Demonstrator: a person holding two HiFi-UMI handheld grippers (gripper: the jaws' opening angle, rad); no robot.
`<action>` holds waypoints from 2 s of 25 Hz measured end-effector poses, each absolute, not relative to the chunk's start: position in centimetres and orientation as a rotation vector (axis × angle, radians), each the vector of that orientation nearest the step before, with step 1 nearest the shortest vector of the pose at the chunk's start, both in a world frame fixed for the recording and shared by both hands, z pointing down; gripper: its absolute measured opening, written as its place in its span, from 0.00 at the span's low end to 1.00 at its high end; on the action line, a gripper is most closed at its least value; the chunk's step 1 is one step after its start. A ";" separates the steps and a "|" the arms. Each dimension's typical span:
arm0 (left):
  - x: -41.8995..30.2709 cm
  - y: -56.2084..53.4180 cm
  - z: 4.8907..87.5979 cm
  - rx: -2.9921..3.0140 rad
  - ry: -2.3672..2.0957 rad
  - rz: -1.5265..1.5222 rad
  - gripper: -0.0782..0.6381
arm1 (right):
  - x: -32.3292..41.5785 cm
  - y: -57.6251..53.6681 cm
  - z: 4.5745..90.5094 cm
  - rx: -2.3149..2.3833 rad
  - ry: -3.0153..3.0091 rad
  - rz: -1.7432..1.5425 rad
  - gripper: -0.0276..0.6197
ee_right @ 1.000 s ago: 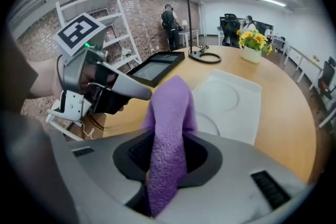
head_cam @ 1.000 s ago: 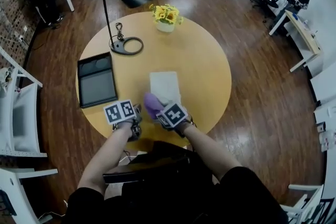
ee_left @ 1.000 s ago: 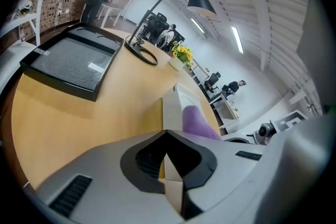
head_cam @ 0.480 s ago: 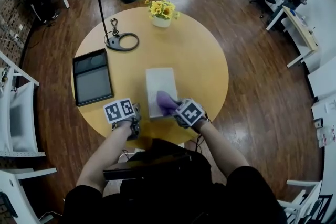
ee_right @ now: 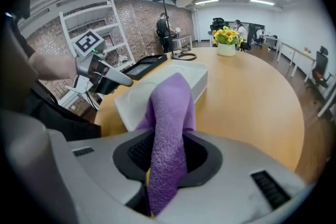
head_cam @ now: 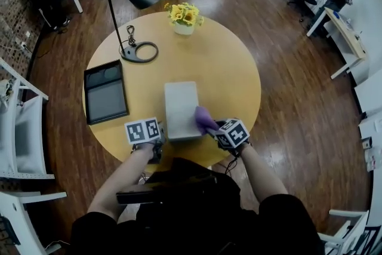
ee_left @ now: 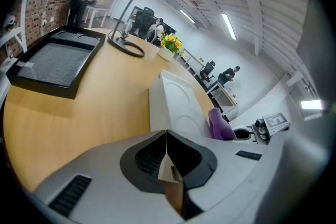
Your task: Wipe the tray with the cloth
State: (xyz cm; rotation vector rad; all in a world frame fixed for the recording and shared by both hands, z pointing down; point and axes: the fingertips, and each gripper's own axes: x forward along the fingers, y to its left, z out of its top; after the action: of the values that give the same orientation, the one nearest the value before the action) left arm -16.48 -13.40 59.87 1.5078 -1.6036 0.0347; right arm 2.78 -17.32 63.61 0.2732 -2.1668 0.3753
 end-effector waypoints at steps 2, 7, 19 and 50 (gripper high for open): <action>-15.9 -13.7 59.8 1.531 -1.611 0.071 0.12 | 3.6 -18.2 64.2 0.300 -2.116 0.335 0.19; -15.5 -14.1 58.7 1.588 -1.667 0.164 0.16 | 3.9 -21.3 64.9 0.316 -2.142 0.576 0.19; -14.0 -14.6 60.3 1.463 -1.656 0.219 0.29 | -6.0 -31.5 62.4 0.292 -2.282 1.293 0.19; -14.5 -15.0 61.1 1.514 -1.576 0.164 0.30 | 1.4 -26.5 65.2 0.122 -2.180 0.399 0.18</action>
State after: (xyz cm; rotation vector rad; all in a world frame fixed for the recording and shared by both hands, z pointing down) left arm -14.54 -14.97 61.12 1.5138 -1.5765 0.1640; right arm 1.41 -26.50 65.16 0.1220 -2.1798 0.3988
